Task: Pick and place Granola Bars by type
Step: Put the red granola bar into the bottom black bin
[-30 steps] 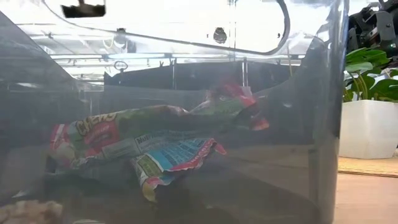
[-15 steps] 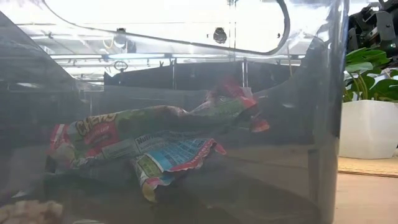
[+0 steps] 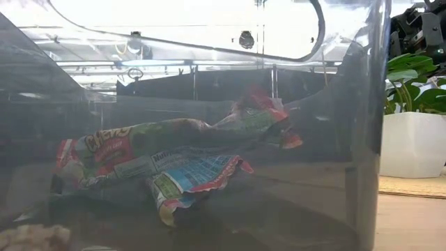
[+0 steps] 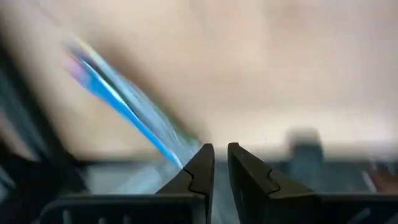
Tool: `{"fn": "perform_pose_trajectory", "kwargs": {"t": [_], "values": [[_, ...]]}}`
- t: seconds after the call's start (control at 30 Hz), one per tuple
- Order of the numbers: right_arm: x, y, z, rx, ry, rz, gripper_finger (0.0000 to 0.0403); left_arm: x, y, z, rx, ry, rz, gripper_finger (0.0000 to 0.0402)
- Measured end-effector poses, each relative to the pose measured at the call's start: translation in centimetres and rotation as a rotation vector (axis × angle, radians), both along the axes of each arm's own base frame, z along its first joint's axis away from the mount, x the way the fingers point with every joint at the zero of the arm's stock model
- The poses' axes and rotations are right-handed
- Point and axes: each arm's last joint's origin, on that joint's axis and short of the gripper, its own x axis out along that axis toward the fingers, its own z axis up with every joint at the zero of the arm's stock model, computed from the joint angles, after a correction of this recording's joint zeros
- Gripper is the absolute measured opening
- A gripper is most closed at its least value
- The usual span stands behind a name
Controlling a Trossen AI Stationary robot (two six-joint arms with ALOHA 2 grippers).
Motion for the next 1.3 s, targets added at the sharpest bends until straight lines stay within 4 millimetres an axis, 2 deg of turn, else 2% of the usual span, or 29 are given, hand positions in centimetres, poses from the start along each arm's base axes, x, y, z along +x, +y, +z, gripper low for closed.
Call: {"fn": "perform_pose_trajectory", "kwargs": {"t": [0.1,0.23,0.37,0.57,0.73,0.83,1.0,1.13,1.3], "values": [[0.0,0.0,0.0,0.0,0.0,0.0,0.013,-0.2,1.7,-0.2,0.1,0.114,-0.01,0.0051],[0.0,0.0,0.0,0.0,0.0,0.0,0.013,-0.3,2.5,-0.2,0.104,0.175,-0.083,0.0051],[0.0,0.0,0.0,0.0,0.0,0.0,0.013,-1.0,1.8,-0.2,0.06,0.215,-0.109,0.0051],[0.0,0.0,0.0,0.0,0.0,0.0,0.013,-1.6,0.6,-0.3,0.161,-0.001,-0.16,0.0051],[0.0,0.0,0.0,0.0,0.0,0.0,0.013,-2.1,0.3,-0.2,0.062,0.133,-0.168,0.0051],[0.0,0.0,0.0,0.0,0.0,0.0,0.013,-1.8,0.5,-0.5,0.007,0.231,-0.118,0.0052],[0.0,0.0,0.0,0.0,0.001,0.0,0.013,-0.8,1.1,-1.1,0.046,0.234,-0.062,0.0054],[0.0,0.0,0.0,0.0,0.001,0.0,0.013,-0.3,0.9,-1.9,0.05,0.24,-0.047,0.0084],[0.0,0.0,0.0,0.0,0.0,0.0,0.013,-0.2,-0.1,-3.1,0.025,0.259,-0.056,0.0153]]}}
